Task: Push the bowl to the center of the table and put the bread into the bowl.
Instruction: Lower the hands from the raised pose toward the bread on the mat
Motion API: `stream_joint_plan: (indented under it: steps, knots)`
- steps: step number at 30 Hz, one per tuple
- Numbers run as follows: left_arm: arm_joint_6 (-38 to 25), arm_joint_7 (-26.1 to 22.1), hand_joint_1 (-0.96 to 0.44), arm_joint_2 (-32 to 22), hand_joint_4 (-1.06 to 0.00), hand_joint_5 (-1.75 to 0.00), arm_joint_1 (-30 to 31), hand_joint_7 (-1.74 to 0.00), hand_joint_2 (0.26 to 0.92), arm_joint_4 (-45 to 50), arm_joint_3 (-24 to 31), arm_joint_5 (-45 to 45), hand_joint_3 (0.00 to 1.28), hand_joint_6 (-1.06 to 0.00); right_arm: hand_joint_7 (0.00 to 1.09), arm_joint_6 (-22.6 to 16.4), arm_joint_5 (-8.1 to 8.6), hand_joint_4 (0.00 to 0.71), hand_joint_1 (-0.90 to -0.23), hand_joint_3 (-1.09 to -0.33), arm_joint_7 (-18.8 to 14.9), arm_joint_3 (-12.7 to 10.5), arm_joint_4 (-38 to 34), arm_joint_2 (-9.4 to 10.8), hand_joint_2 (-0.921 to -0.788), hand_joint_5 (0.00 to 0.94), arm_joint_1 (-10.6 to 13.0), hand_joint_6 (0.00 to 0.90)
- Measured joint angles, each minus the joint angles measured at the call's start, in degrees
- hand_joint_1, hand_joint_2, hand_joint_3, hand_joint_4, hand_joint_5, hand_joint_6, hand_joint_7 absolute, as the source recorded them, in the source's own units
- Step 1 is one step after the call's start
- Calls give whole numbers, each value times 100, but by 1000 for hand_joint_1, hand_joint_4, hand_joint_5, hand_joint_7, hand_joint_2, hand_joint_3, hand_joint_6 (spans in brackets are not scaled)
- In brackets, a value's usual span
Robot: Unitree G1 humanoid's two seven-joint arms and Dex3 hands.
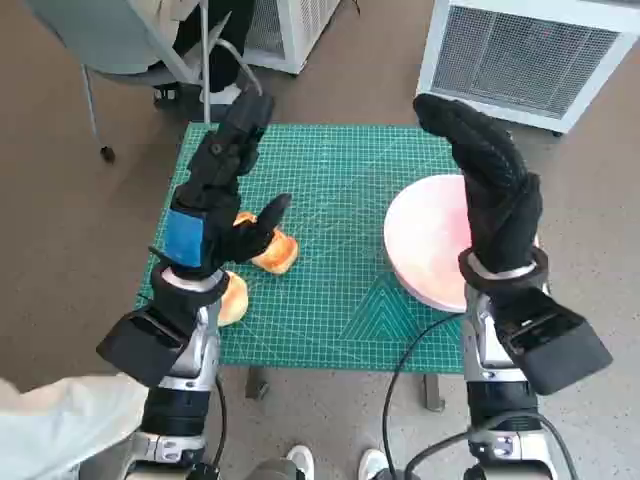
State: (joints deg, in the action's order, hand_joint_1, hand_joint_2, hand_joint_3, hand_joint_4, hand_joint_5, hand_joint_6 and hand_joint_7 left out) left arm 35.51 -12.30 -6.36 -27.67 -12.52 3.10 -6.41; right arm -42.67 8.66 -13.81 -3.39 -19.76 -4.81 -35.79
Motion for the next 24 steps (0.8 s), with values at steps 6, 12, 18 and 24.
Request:
stream_joint_plan:
  steps: [6, 12, 18, 24]
  knots:
    - [0, 1, -423, -2, -331, -3, 0, -40, 921, 0, 0, 0, 391, -384, 732, 0, 1, 327, -562, -797, 0, 0, 0, 0, -921, 66, 7, -1]
    - [0, 3, -422, -5, -331, -2, 0, -39, 921, 0, 0, 7, 391, -385, 733, 0, -2, 328, -562, -797, 0, 0, 0, 2, -921, 65, 22, -1]
    - [0, 5, -420, -7, -331, -2, 0, -39, 921, 0, 0, 11, 391, -386, 733, 0, -1, 329, -563, -796, 0, -9, -4, 1, -921, 64, 25, -1]
    - [0, 5, -420, -9, -332, -2, 0, -38, 921, 0, 0, 11, 392, -387, 718, -16, 7, 332, -558, -791, -1, -47, -65, -17, -921, 63, 26, -1]
